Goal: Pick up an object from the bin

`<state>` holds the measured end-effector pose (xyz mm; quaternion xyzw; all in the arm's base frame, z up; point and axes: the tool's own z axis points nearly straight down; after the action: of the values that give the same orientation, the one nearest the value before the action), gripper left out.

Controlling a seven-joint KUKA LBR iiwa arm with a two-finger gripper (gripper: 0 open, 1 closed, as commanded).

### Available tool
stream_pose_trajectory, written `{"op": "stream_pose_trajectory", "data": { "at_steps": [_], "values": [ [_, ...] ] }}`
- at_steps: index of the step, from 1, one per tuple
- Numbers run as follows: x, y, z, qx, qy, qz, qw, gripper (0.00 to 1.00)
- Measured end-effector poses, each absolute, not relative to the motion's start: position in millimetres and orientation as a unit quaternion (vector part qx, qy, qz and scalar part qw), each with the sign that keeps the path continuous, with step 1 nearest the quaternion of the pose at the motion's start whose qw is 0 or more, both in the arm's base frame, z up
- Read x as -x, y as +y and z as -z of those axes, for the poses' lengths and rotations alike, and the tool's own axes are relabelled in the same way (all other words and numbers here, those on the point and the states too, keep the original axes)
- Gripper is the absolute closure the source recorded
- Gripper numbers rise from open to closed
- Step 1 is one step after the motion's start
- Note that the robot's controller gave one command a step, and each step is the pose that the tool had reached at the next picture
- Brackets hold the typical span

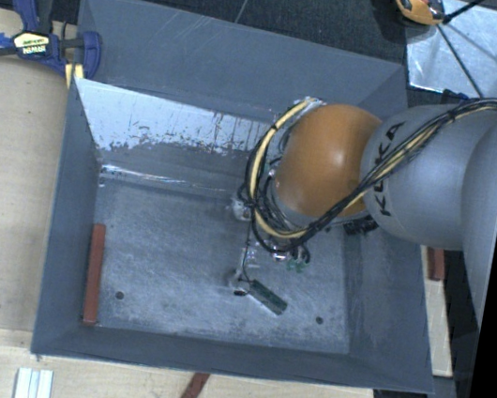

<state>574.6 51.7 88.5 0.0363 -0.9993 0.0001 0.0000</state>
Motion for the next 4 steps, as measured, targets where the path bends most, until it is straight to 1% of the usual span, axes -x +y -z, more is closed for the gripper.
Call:
{"op": "stream_pose_trajectory", "data": {
  "at_steps": [1,2,3,4],
  "values": [
    [-534.1,17,-80,-0.067,-0.998,0.000,-0.003,0.00],
    [-543.3,-11,-86,-0.097,-0.995,0.000,-0.001,1.00],
    [-543.3,-11,-86,-0.097,-0.995,0.000,-0.001,1.00],
    [-526.8,16,-87,-0.129,-0.992,0.000,-0.001,1.00]
  ]
}}
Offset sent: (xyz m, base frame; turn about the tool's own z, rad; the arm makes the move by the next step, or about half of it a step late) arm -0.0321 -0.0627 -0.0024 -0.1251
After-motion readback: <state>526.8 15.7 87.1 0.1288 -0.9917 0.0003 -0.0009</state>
